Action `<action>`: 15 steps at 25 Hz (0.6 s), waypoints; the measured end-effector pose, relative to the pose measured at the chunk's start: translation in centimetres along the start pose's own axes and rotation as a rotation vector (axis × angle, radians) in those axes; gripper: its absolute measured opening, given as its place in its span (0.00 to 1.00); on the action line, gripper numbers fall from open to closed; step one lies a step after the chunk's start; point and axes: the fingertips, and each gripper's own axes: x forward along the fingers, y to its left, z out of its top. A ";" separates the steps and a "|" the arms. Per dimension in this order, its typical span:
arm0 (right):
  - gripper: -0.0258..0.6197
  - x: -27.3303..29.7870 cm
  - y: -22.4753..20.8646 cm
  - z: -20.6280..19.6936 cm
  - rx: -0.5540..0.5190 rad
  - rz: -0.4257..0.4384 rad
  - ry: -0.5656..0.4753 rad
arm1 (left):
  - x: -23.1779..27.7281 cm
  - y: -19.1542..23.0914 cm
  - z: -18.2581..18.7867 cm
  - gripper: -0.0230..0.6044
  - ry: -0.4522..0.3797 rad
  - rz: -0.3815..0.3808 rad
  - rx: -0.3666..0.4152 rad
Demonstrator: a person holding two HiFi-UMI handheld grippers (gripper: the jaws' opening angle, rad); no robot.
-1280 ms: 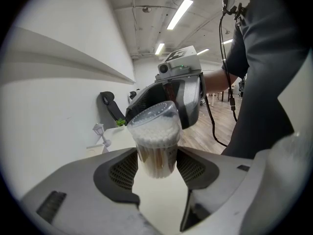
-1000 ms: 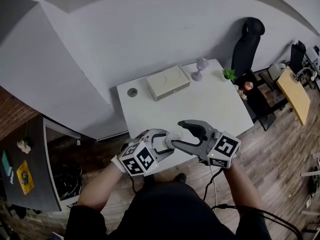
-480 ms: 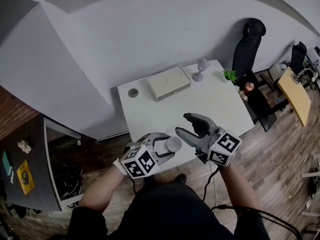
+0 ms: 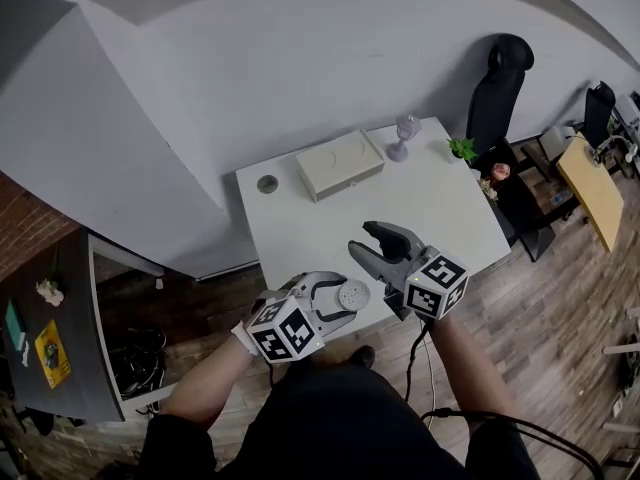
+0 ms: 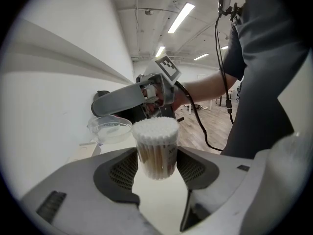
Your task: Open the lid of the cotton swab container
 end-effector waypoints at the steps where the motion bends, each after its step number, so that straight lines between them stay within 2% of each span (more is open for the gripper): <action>1: 0.36 0.1 0.0 -0.2 0.004 -0.001 0.005 | 0.1 0.0 -0.1 0.43 -0.001 0.001 -0.007; 9: 0.29 -0.5 0.1 0.8 -0.025 -0.039 -0.047 | 0.3 1.5 -2.3 0.43 0.013 0.044 -0.089; 15: 0.25 -1.2 0.3 1.6 -0.067 -0.075 -0.067 | 0.0 3.1 -3.7 0.43 0.026 0.111 -0.132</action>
